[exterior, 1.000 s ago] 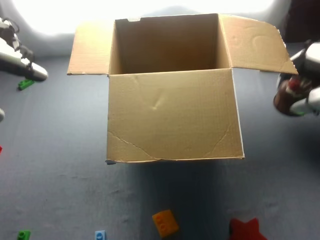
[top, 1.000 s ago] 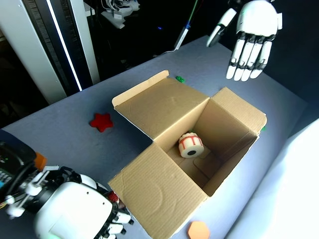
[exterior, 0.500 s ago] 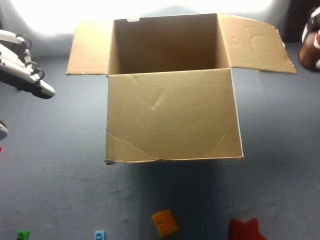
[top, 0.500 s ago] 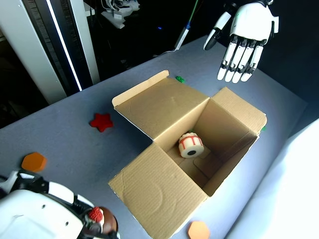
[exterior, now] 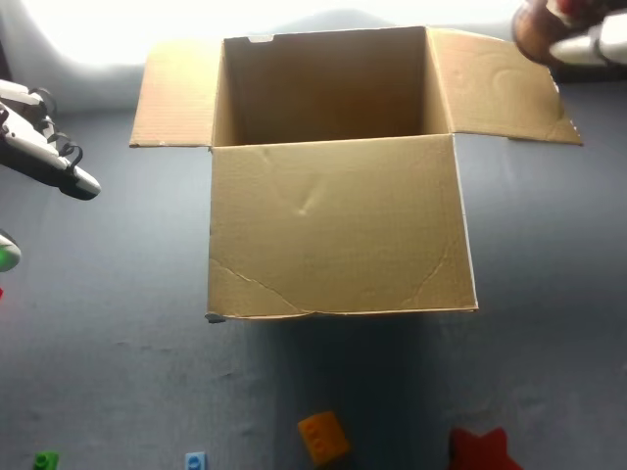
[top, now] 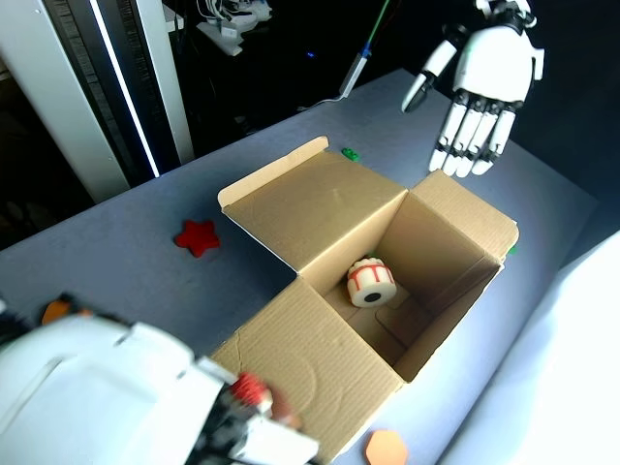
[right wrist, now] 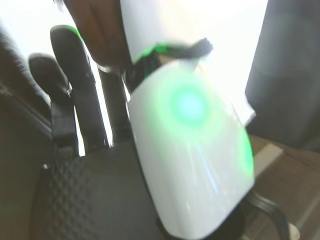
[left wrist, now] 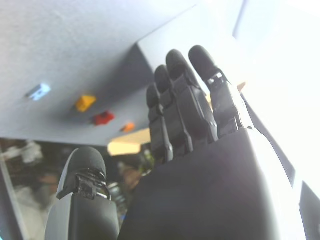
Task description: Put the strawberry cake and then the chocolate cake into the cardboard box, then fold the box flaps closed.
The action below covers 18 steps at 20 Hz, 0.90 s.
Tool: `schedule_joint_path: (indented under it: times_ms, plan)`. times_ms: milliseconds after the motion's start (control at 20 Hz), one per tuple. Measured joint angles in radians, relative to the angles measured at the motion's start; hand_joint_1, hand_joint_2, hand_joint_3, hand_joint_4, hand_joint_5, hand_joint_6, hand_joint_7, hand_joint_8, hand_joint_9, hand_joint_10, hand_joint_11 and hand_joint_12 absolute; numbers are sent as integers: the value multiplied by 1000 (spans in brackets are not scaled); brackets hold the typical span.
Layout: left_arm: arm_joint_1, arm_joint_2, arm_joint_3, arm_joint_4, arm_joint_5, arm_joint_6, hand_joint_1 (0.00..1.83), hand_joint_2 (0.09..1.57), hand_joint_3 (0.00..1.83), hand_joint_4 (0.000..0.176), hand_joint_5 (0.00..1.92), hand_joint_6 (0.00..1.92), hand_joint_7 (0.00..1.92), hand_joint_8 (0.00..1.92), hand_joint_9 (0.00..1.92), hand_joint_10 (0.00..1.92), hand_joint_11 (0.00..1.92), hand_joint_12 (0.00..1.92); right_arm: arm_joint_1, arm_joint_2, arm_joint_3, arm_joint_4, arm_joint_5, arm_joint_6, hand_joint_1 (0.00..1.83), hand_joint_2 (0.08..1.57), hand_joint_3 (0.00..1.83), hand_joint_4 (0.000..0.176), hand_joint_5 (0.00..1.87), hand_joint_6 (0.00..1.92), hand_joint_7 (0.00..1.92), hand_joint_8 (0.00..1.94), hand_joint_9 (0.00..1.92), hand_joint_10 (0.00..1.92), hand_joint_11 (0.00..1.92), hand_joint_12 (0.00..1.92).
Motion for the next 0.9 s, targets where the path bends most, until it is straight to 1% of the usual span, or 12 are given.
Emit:
schedule_joint_path:
  times_ms: [100, 200, 300, 350, 450, 500, 600, 650, 750, 800, 850, 900]
  plan:
    - [11, -9, 8, -19, 14, 16, 140, 1182, 2, 0, 421, 0, 515, 0, 555, 3, 145, 976, 0, -31, 0, -65, 52, 11, 1369, 1126, 0, 0, 919, 934, 1048, 966, 821, 1387, 466, 1841]
    - [34, -19, 13, -58, 29, 29, 137, 1183, 2, 0, 415, 0, 511, 1, 555, 3, 149, 977, 0, -52, 0, -99, 85, 29, 1366, 1123, 0, 0, 933, 932, 1039, 955, 828, 1378, 481, 1841]
    - [72, -30, 12, -109, 39, 51, 135, 1184, 2, 0, 417, 1, 514, 1, 549, 0, 138, 973, -6, -82, 3, -113, 143, 35, 1366, 1124, 0, 0, 934, 922, 1033, 964, 828, 1386, 479, 1849]
    - [92, -37, 11, -138, 46, 54, 151, 1178, 0, 0, 429, 5, 525, 5, 558, 4, 146, 977, -18, -106, 18, -120, 175, 62, 1364, 1126, 1, 0, 937, 923, 1020, 981, 822, 1388, 479, 1836]
    - [120, -42, 10, -167, 56, 63, 140, 1177, 0, 0, 428, 4, 529, 5, 560, 4, 144, 981, -35, -142, 46, -117, 182, 111, 1364, 1129, 0, 0, 926, 945, 1021, 996, 812, 1391, 479, 1846]
    - [134, -45, 10, -176, 68, 71, 138, 1178, 0, 0, 431, 5, 530, 5, 565, 6, 152, 984, -49, -155, 54, -113, 182, 116, 1365, 1135, 2, 0, 898, 974, 1014, 1020, 804, 1407, 476, 1860]
    - [149, -47, -2, -191, 93, 83, 145, 1178, 0, 0, 436, 6, 536, 6, 573, 8, 165, 985, -74, -181, 63, -113, 188, 117, 1364, 1138, 2, 0, 888, 979, 1009, 1023, 805, 1417, 493, 1858]
    - [154, -47, -8, -214, 98, 88, 147, 1179, 0, 0, 429, 2, 533, 4, 572, 7, 162, 981, -78, -193, 64, -113, 191, 118, 1363, 1138, 0, 0, 898, 969, 1008, 1019, 806, 1414, 497, 1845]
    - [155, -50, -19, -238, 100, 106, 127, 1179, 0, 0, 428, 1, 532, 3, 569, 4, 155, 980, -80, -217, 64, -114, 206, 118, 1362, 1139, 0, 0, 878, 1018, 1007, 1015, 816, 1395, 499, 1821]
    - [156, -51, -26, -245, 106, 120, 121, 1180, 0, 0, 427, 1, 532, 2, 568, 4, 156, 982, -81, -227, 64, -114, 213, 117, 1366, 1135, 0, 0, 877, 1007, 1021, 997, 827, 1386, 486, 1829]
    - [156, -51, -27, -254, 109, 136, 123, 1181, 1, 0, 420, 0, 531, 2, 563, 1, 155, 982, -81, -233, 64, -116, 220, 117, 1372, 1126, 0, 0, 898, 946, 1039, 975, 846, 1382, 476, 1861]
    - [156, -51, -27, -272, 114, 151, 142, 1180, 0, 0, 424, 2, 535, 3, 564, 2, 153, 982, -81, -242, 64, -116, 225, 116, 1367, 1129, 0, 0, 893, 967, 1029, 962, 841, 1391, 460, 1884]
